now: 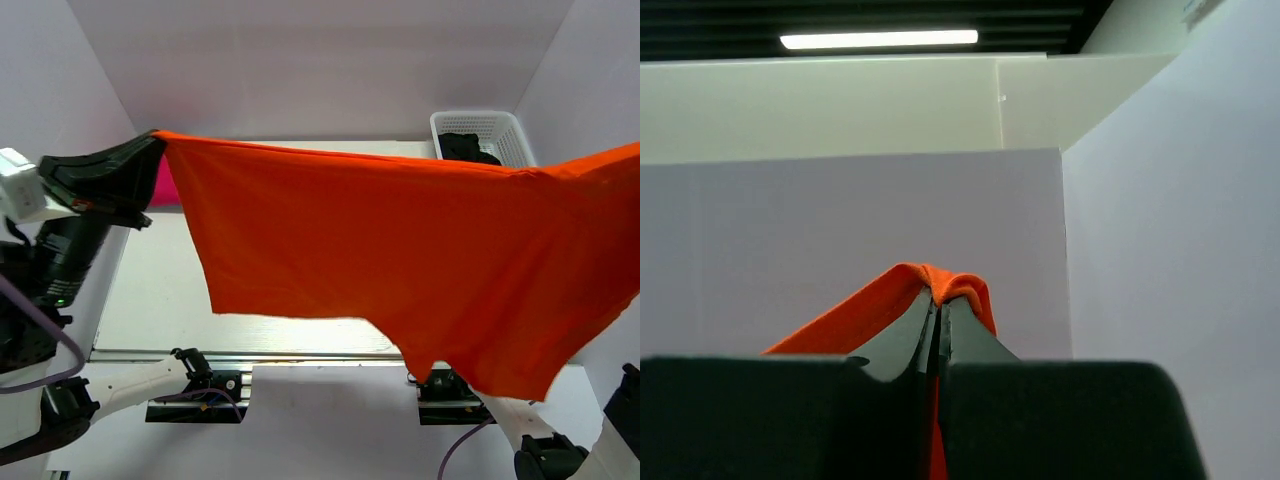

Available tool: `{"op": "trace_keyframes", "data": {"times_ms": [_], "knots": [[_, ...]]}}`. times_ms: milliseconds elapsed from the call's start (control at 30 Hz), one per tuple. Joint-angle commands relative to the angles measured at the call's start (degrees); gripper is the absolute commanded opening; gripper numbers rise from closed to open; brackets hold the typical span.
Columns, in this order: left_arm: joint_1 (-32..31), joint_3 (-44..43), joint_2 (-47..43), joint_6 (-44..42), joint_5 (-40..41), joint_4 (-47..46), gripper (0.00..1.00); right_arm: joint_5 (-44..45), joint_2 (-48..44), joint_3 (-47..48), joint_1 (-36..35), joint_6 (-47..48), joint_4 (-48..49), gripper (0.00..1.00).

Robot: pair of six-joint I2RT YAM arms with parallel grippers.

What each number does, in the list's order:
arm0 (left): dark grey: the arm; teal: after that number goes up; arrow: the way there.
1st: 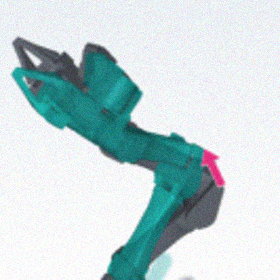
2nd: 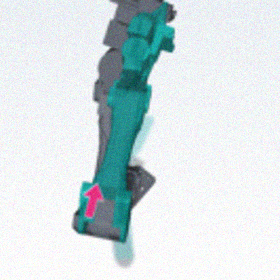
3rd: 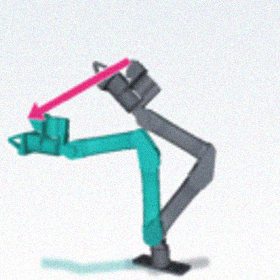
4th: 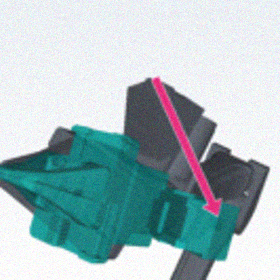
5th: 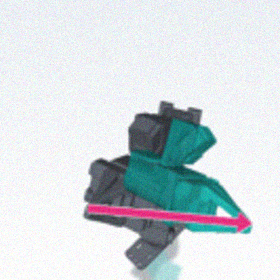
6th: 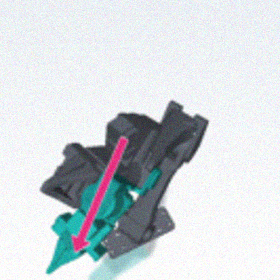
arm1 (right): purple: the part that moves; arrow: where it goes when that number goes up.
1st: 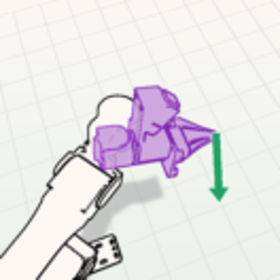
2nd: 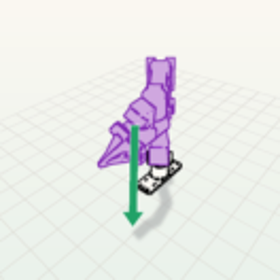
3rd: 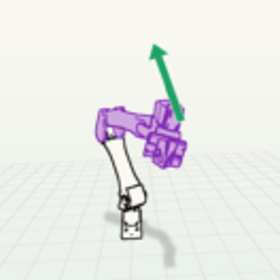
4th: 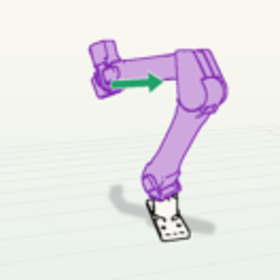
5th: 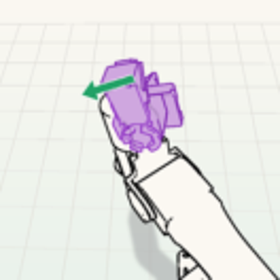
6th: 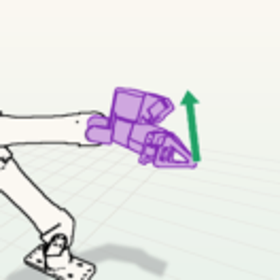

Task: Fold and stack the t-shirts
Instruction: Flatten out the tshirt

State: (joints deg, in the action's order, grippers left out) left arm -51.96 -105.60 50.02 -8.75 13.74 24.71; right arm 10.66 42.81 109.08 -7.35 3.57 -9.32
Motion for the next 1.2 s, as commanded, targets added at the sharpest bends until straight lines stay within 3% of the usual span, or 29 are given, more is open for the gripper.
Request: {"op": "trace_keyframes", "data": {"times_ms": [0,67,167,267,333,367,467,567,667,767,1167], "knots": [[0.29,6.94,-1.41,2.07,4.51,-2.46,0.00,3.40,1.23,-4.30,0.15,1.09,2.90,0.00],[0.29,14.06,-2.73,2.07,8.56,-7.71,0.00,4.19,1.57,-11.67,0.15,-0.15,5.45,0.00],[0.29,23.98,-2.73,3.03,21.28,-14.65,0.00,5.08,3.94,-19.94,0.24,-2.60,8.53,0.00],[0.29,32.97,0.23,7.14,26.66,-20.48,0.00,4.29,6.92,-29.14,0.15,-6.98,13.51,0.00],[0.29,35.19,3.58,8.75,31.15,-20.49,0.00,1.67,8.25,-36.10,0.24,-8.58,16.34,0.00],[0.29,36.77,5.51,10.49,38.57,-20.49,0.00,1.04,10.69,-42.39,0.15,-10.85,17.92,0.00],[1.51,38.10,13.77,14.89,49.05,-19.01,0.00,-3.44,17.19,-47.62,0.15,-12.97,24.52,0.00],[4.40,38.71,20.18,24.11,51.64,-11.80,0.00,-9.31,24.50,-47.47,-0.11,-13.33,25.32,0.00],[8.01,40.29,23.45,29.04,48.50,-11.09,0.00,-13.17,33.12,-46.50,-0.20,-14.38,26.36,0.00],[15.46,41.09,28.80,29.06,44.55,-12.23,0.00,-14.43,41.37,-43.87,-0.47,-14.74,26.73,0.00],[32.45,19.31,58.59,28.27,30.30,-10.22,0.00,-11.98,61.16,-25.50,-1.17,-13.07,21.46,0.00]]}}
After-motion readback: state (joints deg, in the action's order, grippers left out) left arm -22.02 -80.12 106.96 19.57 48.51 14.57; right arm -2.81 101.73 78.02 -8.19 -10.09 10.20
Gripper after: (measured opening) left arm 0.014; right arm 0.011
